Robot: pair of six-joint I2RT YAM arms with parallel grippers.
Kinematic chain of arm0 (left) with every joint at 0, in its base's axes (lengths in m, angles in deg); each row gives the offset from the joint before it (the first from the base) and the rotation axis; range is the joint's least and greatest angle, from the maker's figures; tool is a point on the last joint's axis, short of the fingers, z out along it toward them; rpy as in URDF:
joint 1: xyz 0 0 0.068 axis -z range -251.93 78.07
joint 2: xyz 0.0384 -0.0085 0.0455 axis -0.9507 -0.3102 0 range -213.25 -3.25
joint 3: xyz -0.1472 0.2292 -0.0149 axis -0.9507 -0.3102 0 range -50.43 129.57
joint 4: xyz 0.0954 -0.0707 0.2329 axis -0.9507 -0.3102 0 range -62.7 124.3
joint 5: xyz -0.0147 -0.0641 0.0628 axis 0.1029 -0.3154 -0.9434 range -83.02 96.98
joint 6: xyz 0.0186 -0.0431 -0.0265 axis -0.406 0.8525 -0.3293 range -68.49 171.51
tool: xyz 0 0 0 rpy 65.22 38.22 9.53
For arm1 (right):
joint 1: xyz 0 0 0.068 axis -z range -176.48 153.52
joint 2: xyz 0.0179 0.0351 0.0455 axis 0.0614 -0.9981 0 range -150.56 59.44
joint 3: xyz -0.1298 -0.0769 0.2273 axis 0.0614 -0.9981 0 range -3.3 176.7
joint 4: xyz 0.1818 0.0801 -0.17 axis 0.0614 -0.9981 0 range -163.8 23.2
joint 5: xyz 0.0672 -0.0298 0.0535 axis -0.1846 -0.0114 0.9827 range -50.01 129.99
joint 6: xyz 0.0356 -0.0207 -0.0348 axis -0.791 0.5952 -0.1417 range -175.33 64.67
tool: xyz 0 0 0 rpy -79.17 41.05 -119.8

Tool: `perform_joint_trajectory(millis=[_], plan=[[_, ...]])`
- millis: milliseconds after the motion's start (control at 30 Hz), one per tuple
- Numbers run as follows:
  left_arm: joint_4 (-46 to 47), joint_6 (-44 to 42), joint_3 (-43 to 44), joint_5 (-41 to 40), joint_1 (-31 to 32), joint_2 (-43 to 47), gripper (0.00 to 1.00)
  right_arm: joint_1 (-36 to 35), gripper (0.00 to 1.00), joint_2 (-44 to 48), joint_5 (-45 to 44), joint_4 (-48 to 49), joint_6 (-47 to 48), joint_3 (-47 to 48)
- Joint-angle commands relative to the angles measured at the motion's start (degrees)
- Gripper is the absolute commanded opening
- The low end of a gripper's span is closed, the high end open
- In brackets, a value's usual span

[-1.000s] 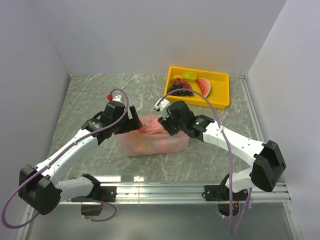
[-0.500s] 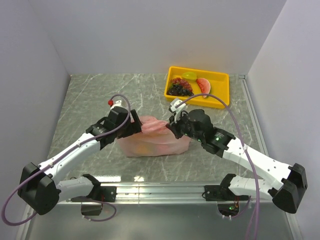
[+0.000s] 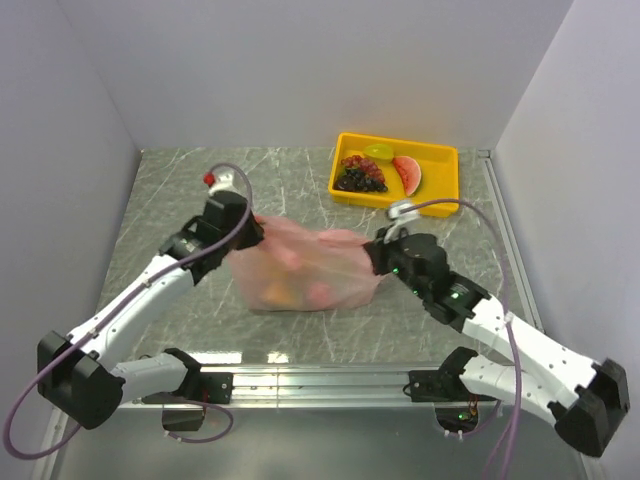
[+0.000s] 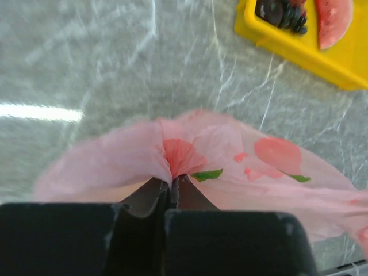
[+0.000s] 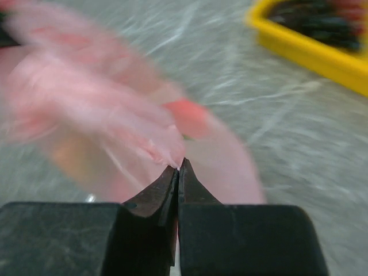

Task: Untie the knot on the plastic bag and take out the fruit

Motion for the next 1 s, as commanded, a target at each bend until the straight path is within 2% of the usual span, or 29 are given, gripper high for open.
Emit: perform_joint_trajectory(millis=[0,67,133,233,267,300,367,500,600,733,833,967], plan=[[-7.1,-11.2,6.4,5.6,-6.0,2.8,0.00,7.2,0.00,7.3,-8.5,1.2,-10.2,-1.7],[-11.8,-16.6,7.6,13.0,-6.6,3.4,0.01,7.7,0.00,9.8,-11.5,0.0,-14.5,-4.0],[-14.7,-18.0,6.7,17.4,-6.6,3.7,0.01,7.7,0.00,10.5,-12.4,-1.3,-16.8,-5.0],[-18.0,-19.4,3.4,28.5,-6.5,4.5,0.01,7.4,0.18,10.2,-8.1,-4.2,-15.9,-5.0],[-18.3,-19.6,2.6,30.7,-6.6,5.0,0.01,6.7,0.33,10.3,-6.6,-4.7,-13.3,-4.5],[-18.5,-19.7,1.8,34.1,-6.6,5.5,0.01,5.8,0.39,10.7,-5.6,-6.2,-11.4,-3.7],[-19.3,-19.2,0.8,34.3,-6.6,6.8,0.00,2.1,0.62,11.3,-3.4,-8.7,-5.7,0.9],[-21.6,-19.3,1.8,32.8,-6.5,8.1,0.01,-4.6,0.66,8.1,-4.2,-17.8,1.2,16.7],[-23.0,-18.6,2.5,31.1,-6.6,8.9,0.00,-9.0,0.65,3.0,-0.2,-19.2,4.1,24.5],[-22.0,-17.0,1.5,30.9,-6.6,10.3,0.00,-13.4,0.47,-5.7,7.0,-16.1,6.0,28.1],[-21.3,-15.0,1.5,29.9,-6.6,10.5,0.01,-16.3,0.41,-11.5,8.2,-13.4,6.8,28.0],[-19.4,-13.0,1.6,29.3,-6.5,10.7,0.01,-19.1,0.38,-17.5,8.7,-12.6,7.9,27.9]])
